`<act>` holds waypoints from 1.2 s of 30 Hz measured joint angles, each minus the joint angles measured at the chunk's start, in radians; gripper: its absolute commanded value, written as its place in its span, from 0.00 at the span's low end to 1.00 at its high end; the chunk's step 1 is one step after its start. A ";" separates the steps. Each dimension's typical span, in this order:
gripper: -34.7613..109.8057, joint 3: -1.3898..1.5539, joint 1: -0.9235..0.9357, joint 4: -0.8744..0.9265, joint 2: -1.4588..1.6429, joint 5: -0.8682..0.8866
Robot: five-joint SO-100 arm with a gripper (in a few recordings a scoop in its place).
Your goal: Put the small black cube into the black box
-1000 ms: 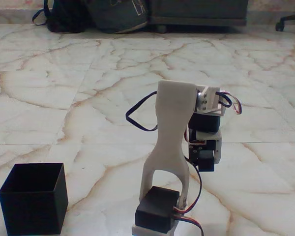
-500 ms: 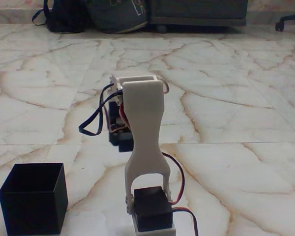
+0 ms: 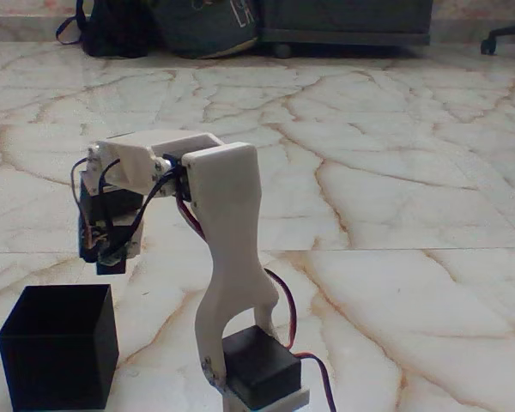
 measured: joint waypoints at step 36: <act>0.29 0.736 0.465 -0.034 0.644 -0.273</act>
